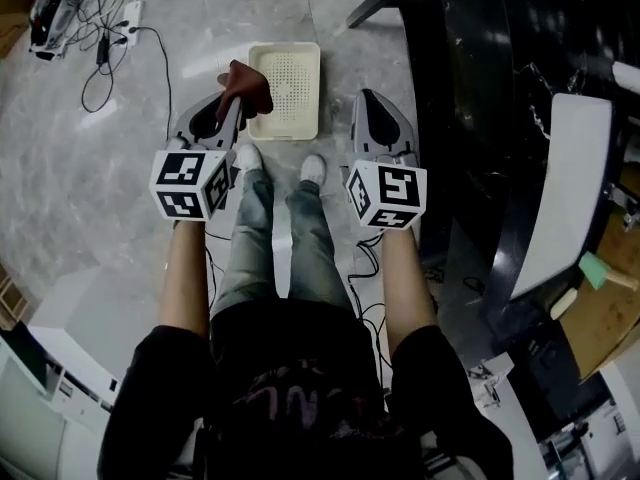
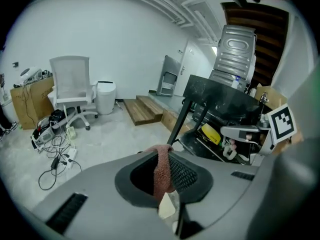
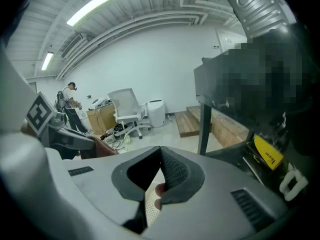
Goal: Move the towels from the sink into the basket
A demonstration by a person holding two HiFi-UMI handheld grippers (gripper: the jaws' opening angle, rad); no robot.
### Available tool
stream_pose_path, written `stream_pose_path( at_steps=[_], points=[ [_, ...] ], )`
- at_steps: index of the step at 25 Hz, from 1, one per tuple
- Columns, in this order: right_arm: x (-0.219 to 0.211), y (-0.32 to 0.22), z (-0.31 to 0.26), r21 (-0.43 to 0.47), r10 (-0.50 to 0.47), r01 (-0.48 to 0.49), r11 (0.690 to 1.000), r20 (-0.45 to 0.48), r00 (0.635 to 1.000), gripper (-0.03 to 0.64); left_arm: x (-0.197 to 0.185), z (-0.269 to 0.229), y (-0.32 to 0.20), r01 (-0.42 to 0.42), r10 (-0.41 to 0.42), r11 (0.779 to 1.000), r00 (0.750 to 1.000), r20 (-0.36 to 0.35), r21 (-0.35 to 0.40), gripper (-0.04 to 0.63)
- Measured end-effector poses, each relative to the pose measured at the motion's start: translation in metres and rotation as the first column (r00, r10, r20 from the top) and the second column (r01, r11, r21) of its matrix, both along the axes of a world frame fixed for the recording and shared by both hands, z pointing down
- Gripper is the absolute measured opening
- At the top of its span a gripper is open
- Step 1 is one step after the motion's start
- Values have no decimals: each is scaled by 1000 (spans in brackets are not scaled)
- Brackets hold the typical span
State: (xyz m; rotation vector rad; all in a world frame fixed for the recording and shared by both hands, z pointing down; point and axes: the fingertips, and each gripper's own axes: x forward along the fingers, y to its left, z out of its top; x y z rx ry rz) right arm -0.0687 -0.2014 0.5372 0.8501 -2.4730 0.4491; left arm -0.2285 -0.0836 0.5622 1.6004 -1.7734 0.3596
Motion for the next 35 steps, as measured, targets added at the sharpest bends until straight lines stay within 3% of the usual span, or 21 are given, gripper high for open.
stream_pose_path(
  at_steps=[11,22,30,32,35],
  points=[
    [7,25,187,-110,-31,22,994,-80,996,15,17,183,11,-7,2,997,998,-70,-76,51],
    [26,36,360,-127,-84,67,990,-135,987,15,38,360,10,-143,137,986,988,-64,-88,52],
    [17,44,450,-125,-114,97,987,-141,983,15,33,458,14,-176,173,979,984,-38,-98,55],
    [14,47,465,-127,-114,96,987,-140,984,15,33,476,18,-199,197,974,980,-21,-111,82],
    [9,52,476,-122,-128,112,986,-139,982,15,37,492,22,-233,232,966,972,-21,-114,177]
  ],
)
